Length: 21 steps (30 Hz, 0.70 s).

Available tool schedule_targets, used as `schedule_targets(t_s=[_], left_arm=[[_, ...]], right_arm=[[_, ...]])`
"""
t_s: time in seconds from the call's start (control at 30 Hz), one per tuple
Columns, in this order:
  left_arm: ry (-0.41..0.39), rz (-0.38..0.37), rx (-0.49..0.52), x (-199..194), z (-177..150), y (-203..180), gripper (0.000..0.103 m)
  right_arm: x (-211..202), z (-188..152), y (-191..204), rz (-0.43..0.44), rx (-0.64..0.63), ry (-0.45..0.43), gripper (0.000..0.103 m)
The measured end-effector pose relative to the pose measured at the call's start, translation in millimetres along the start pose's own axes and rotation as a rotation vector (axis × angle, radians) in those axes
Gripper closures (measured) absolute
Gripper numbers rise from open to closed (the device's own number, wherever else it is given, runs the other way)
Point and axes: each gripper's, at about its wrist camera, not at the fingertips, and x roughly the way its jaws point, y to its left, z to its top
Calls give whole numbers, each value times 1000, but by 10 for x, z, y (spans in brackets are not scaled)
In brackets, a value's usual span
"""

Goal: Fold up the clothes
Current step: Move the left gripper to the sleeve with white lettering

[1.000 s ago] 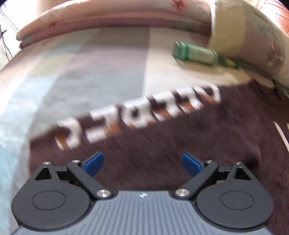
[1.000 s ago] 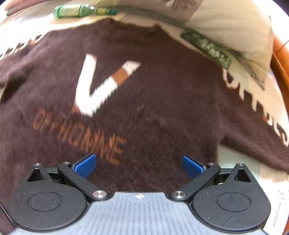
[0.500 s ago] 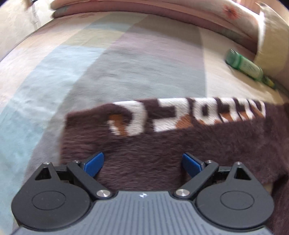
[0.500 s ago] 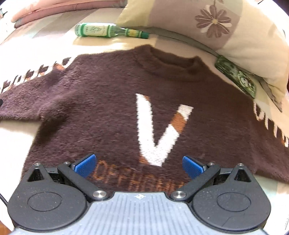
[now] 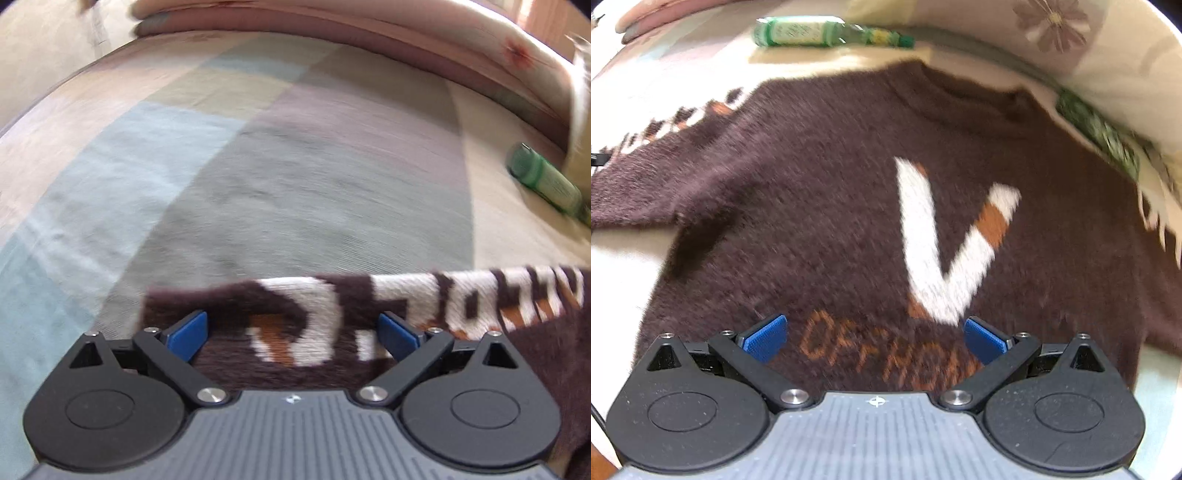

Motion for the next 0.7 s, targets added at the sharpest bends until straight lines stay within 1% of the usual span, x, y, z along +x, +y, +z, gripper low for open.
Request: schedule_targets(t_s=[0.07,0.13,0.2,0.27,0.33,0.43,0.53,0.6,0.7], left_arm=[[-11,-11,-46,-114,5,33,8],[-35,-56,-94,-260,-26,53,7],[-32,-90,-118,-351,-95,29,7],[-15,-111,-97,-394,-198,-41,7],[4,-129,-64,-427,-307,-121,7],[8,-162,-7,-469,-465,-224,7],[30,-164,16,-428,-596,-208,7],[32,-159,30,-438,-611,-185,7],[32,-144,53,-485,-596,-179,7]], right_arm=[[31,-80,-55,-3,26,20,0],[57,-148,-94,-8,42,34,0],[61,-196,-71,-31,32,35,0],[48,-207,-5,-31,10,27,0],[17,-174,82,-12,-15,17,0],[-38,-98,236,24,-59,3,0],[-83,-11,365,54,-98,-7,0],[-102,52,435,66,-124,-9,0],[-134,128,512,56,-160,-13,0]])
